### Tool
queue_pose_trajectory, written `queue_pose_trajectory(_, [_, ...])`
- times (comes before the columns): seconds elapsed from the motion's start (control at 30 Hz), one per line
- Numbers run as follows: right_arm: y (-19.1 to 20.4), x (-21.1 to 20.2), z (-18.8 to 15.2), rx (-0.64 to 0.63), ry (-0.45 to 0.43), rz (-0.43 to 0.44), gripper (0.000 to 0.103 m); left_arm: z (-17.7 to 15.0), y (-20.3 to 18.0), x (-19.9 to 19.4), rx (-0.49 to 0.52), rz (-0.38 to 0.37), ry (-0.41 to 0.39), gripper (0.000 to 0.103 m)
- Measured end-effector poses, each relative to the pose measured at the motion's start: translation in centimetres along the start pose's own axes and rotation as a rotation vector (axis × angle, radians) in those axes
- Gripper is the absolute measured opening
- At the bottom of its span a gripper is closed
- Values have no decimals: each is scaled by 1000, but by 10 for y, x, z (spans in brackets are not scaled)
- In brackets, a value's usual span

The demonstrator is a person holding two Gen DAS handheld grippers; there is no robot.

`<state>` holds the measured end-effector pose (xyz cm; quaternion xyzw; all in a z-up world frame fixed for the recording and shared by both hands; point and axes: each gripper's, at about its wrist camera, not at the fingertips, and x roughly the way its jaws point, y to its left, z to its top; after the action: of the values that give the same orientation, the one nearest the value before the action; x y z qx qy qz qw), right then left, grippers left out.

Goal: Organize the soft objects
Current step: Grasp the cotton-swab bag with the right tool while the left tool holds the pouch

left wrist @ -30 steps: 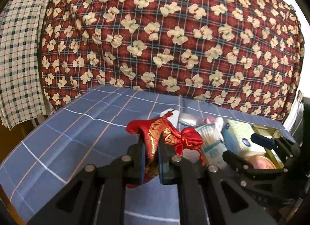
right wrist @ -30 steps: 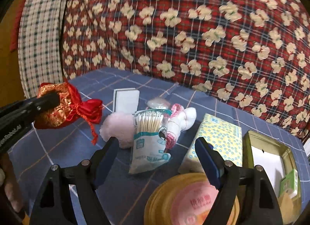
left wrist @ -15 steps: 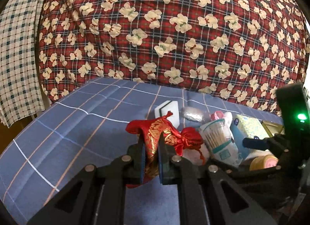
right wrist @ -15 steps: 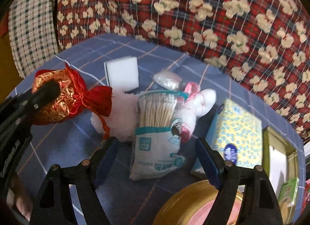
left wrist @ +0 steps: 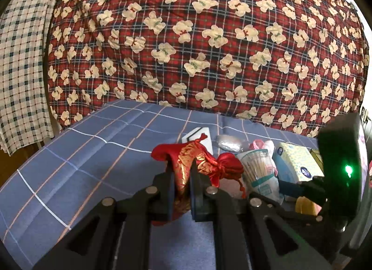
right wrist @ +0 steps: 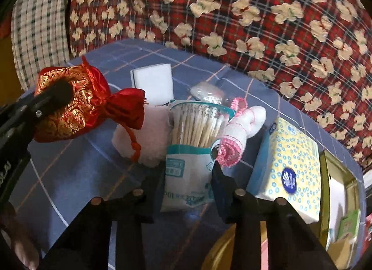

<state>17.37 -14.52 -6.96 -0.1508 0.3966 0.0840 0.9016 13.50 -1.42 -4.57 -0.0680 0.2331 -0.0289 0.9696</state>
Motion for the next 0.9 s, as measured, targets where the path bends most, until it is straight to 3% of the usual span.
queue_pose_trajectory(0.27, [2, -16, -12, 45, -162, 23, 36, 0, -1, -6, 6, 20, -30, 8])
queue_pose_trajectory(0.67, [-7, -41, -17, 91, -307, 37, 35, 0, -4, -10, 18, 17, -48, 8])
queue_pose_trajectory(0.9, [-10, -46, -20, 120, -338, 9, 35, 1, -9, -10, 41, 27, -53, 8])
